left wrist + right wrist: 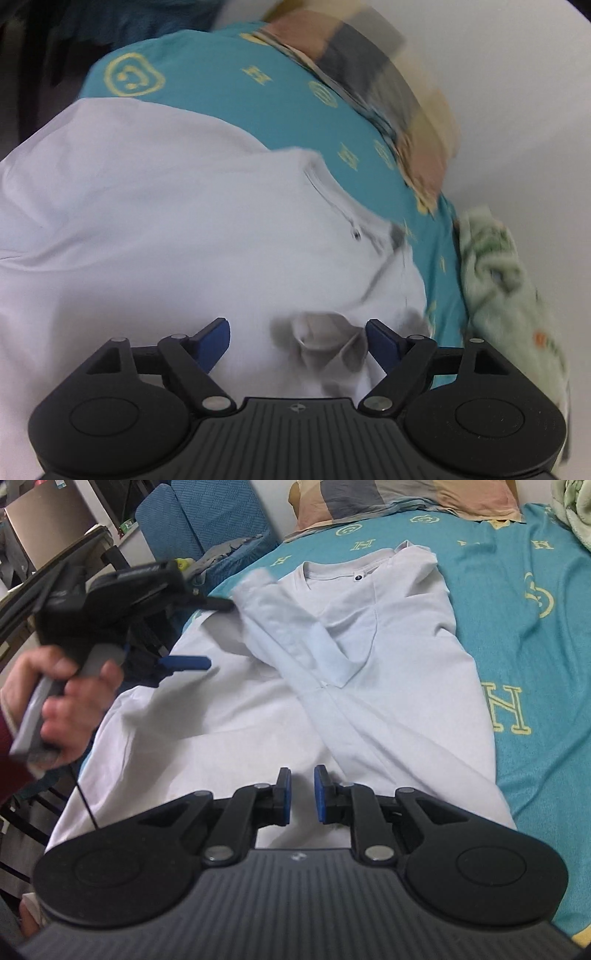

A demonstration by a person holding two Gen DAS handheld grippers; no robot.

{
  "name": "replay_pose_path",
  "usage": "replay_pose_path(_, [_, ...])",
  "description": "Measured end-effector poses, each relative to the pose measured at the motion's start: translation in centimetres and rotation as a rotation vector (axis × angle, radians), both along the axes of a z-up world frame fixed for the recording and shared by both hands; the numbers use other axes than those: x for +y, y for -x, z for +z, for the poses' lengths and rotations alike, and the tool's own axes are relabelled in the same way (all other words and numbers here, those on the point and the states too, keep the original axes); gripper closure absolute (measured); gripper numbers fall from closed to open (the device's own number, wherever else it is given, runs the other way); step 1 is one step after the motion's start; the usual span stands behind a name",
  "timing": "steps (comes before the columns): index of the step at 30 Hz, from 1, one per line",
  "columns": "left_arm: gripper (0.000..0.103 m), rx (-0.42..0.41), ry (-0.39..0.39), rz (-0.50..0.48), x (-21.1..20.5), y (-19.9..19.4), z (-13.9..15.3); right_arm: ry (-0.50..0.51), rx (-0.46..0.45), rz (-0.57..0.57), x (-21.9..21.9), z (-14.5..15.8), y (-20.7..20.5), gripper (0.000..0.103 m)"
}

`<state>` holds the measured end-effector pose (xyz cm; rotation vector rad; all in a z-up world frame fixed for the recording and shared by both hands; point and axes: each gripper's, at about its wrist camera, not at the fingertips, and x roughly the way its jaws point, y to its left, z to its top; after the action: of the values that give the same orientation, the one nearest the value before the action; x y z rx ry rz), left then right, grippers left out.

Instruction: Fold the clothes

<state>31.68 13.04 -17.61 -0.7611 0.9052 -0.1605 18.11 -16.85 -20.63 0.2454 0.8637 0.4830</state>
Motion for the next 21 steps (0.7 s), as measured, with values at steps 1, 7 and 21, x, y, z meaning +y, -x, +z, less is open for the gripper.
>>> replay_pose_path(1, [0.021, -0.014, 0.027, 0.02, 0.6, -0.2, 0.1, -0.002, 0.005, 0.002, 0.0, 0.0, 0.0, 0.086])
replay_pose_path(7, [0.02, -0.047, 0.017, -0.007, 2.1, -1.9, 0.4, -0.065, -0.023, 0.02, -0.3, 1.9, 0.0, 0.086])
replay_pose_path(21, [0.034, 0.123, -0.101, -0.247, -3.7, -2.5, -1.1, 0.075, -0.08, -0.104, -0.8, 0.0, 0.1, 0.086])
